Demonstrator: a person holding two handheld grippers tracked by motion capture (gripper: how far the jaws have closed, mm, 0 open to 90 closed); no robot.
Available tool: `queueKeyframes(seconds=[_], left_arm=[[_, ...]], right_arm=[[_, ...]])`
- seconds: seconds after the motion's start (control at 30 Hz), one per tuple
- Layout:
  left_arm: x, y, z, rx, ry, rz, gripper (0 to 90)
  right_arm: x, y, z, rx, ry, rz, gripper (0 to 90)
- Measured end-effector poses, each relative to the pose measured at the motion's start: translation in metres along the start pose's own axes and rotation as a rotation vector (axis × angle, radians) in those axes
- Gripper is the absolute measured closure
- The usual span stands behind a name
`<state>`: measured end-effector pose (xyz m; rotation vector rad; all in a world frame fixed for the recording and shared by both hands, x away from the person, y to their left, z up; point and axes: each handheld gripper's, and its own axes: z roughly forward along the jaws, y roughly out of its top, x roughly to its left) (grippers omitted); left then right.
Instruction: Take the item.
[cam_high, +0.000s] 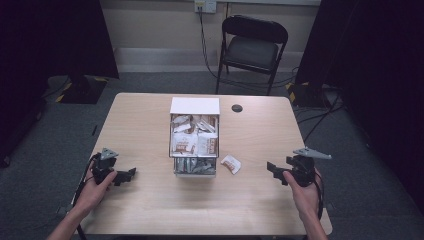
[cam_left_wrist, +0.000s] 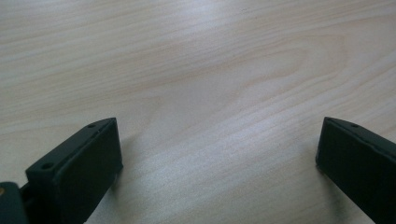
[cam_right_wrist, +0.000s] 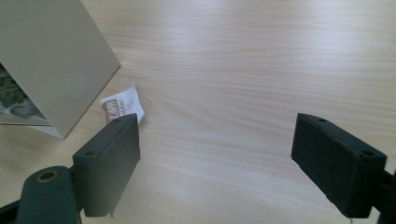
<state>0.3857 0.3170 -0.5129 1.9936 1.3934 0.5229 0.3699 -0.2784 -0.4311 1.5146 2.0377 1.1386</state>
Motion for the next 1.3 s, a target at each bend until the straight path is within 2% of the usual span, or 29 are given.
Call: queueKeyframes(seconds=[0.13,0.23,0.33,0.37,0.43,0.5,0.67,0.73,0.8,0.93,1.13,1.3], left_arm=[[0.000,0.000,0.000,0.000,0.000,0.000,0.0],[0.000,0.000,0.000,0.000,0.000,-0.001,0.0],[0.000,0.000,0.000,0.000,0.000,0.000,0.0],[0.000,0.000,0.000,0.000,0.000,0.000,0.0],[0.000,0.000,0.000,0.000,0.000,-0.001,0.0],[0.000,0.000,0.000,0.000,0.000,-0.001,0.0],[0.000,0.000,0.000,0.000,0.000,0.000,0.0],[0.000,0.000,0.000,0.000,0.000,0.000,0.0],[0.000,0.000,0.000,-0.002,0.000,-0.001,0.0],[0.000,0.000,0.000,-0.002,0.000,0.000,0.0],[0.000,0.000,0.000,0.000,0.000,0.000,0.0],[0.000,0.000,0.000,0.001,-0.003,0.003,0.0]], right_arm=[[-0.011,-0.010,-0.002,0.004,-0.022,0.036,15.1],[-0.021,-0.018,-0.002,0.013,-0.056,0.058,15.1],[-0.029,-0.024,0.000,0.056,-0.110,0.087,15.6],[-0.032,-0.026,0.001,0.082,-0.116,0.116,15.5],[-0.037,-0.032,0.004,0.114,-0.099,0.161,15.3],[-0.038,-0.036,0.007,0.143,-0.123,0.136,15.3],[-0.038,-0.041,0.015,0.176,-0.163,0.080,15.3],[-0.039,-0.045,0.021,0.202,-0.179,0.079,14.7],[-0.037,-0.048,0.024,0.190,-0.215,0.055,14.6],[-0.031,-0.051,0.030,0.179,-0.253,-0.015,12.0],[-0.033,-0.058,0.032,0.109,-0.255,-0.026,8.2],[-0.033,-0.058,0.032,0.107,-0.257,-0.025,8.1]])
